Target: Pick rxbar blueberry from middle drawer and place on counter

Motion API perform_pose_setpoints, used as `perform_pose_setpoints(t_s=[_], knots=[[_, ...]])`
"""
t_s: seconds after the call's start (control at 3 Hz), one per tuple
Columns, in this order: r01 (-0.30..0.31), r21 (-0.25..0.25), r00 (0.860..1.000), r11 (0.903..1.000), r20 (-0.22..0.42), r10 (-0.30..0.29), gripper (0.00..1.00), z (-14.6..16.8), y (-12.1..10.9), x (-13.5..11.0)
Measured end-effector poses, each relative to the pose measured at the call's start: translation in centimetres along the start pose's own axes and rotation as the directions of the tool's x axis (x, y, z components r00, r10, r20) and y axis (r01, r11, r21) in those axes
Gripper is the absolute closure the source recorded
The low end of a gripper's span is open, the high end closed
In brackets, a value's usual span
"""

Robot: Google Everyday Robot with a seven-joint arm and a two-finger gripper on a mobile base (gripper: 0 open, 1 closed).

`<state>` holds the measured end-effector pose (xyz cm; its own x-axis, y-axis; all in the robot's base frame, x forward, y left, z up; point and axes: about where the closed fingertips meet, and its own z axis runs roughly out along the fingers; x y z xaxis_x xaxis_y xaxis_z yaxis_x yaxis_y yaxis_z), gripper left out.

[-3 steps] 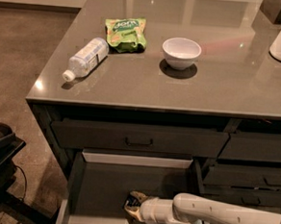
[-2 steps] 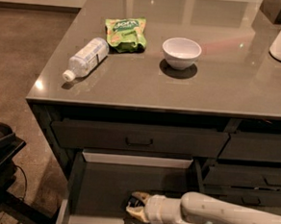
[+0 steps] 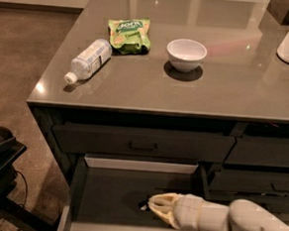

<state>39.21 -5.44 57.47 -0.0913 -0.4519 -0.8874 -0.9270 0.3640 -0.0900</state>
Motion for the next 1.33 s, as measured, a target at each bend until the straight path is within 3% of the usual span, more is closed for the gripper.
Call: perform_pose_setpoints(t_s=[0.33,0.67,1.0,1.33], knots=[[-0.01,0.036,1.0,0.9993,-0.007,0.01,1.0,-2.1,-0.1,0.4],[-0.008,0.022,1.0,0.9997,0.015,0.008,1.0,-1.6,0.5,0.0],[-0.012,-0.019,0.999,0.9997,0.049,0.013,1.0,-2.2,-1.1,-1.4],[0.058,-0.082,0.992,0.995,0.118,-0.049,1.0,-4.1,-4.1,-8.4]])
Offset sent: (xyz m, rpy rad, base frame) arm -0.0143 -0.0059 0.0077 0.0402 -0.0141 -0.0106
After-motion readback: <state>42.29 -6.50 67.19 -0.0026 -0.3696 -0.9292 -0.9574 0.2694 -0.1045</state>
